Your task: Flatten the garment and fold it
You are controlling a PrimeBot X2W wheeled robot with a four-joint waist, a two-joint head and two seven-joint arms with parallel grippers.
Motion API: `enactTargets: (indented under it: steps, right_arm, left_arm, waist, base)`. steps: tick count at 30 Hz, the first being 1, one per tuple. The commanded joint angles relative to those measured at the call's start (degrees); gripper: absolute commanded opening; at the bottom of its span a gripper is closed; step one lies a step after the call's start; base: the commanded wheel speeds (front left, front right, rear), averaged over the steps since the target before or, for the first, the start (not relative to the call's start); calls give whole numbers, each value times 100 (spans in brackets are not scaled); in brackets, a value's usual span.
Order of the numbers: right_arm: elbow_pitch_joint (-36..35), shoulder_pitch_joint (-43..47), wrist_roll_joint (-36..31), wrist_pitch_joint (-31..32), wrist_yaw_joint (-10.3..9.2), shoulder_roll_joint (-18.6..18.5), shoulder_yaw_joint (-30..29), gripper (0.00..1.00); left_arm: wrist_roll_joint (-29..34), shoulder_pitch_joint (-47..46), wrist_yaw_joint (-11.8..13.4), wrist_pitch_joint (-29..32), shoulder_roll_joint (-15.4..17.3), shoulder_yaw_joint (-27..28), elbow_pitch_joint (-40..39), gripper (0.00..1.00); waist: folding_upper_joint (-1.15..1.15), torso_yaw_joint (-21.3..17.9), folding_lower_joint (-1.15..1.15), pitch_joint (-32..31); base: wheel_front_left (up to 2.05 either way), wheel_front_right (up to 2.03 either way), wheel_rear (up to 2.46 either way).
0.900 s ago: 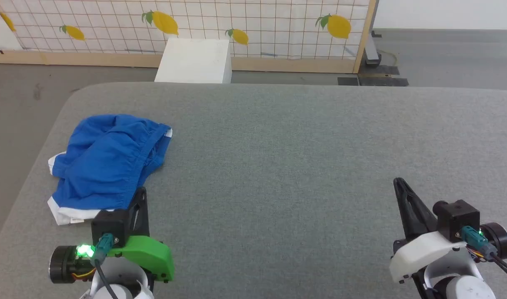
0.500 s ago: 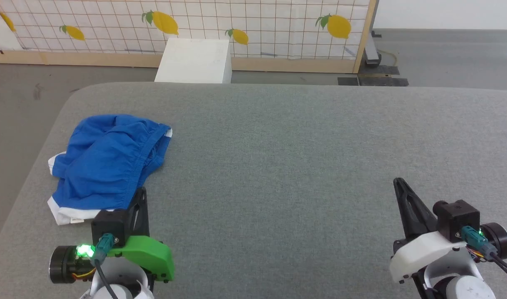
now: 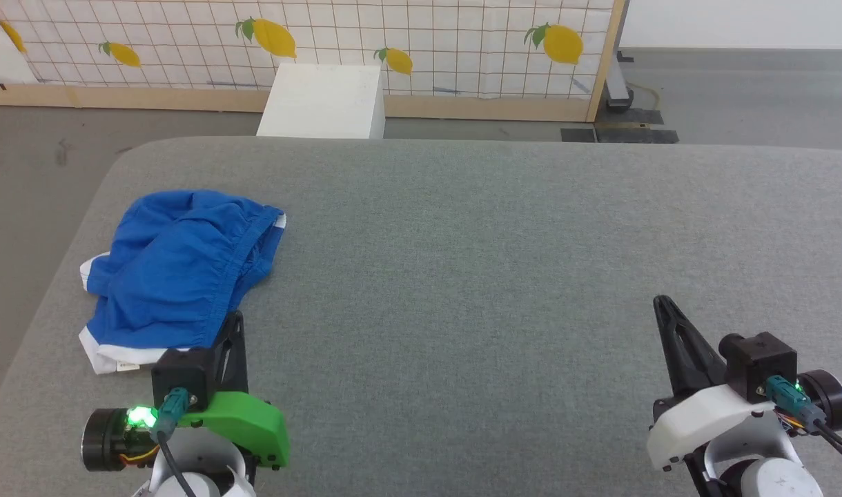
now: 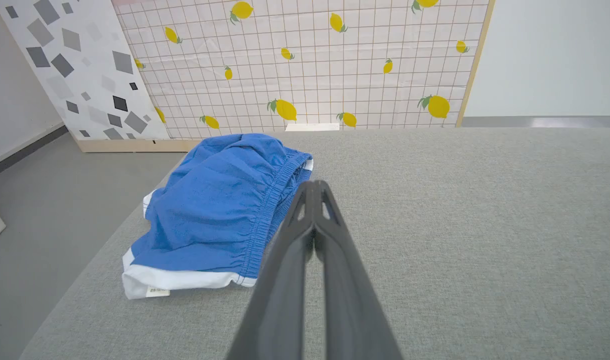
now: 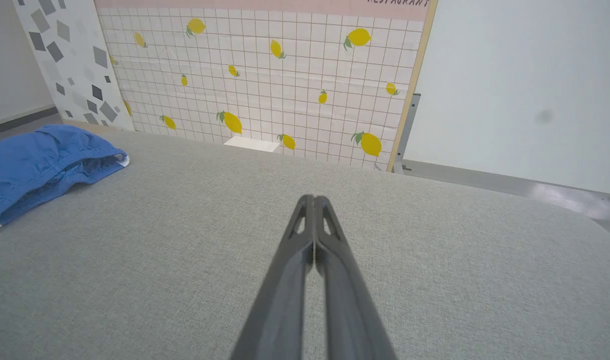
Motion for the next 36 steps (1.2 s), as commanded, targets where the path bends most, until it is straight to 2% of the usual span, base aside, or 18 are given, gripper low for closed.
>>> enactTargets:
  steps: [1, 25, 26, 36]
  right_arm:
    - [-31, 48, -28, 1, -8, 3, -1, 0]
    - [-31, 48, -28, 1, -8, 3, -1, 0]
    - [1, 0, 2, 0, 1, 0, 0, 100]
    - [77, 25, 137, -87, 1, 0, -24, 100]
  left_arm:
    - [60, 76, -6, 8, -26, 21, -17, 0]
    - [60, 76, -6, 8, -26, 21, -17, 0]
    - [-2, -1, 0, 0, 1, -2, 1, 100]
    - [-95, 2, -13, -85, 0, -54, 66, 100]
  waist:
    - [0, 0, 0, 0]
    - [0, 0, 0, 0]
    - [0, 0, 0, 0]
    - [0, 2, 0, 1]
  base:
    - [0, 0, 0]
    - [0, 0, 0]
    - [0, 0, 0]
    - [0, 0, 0]
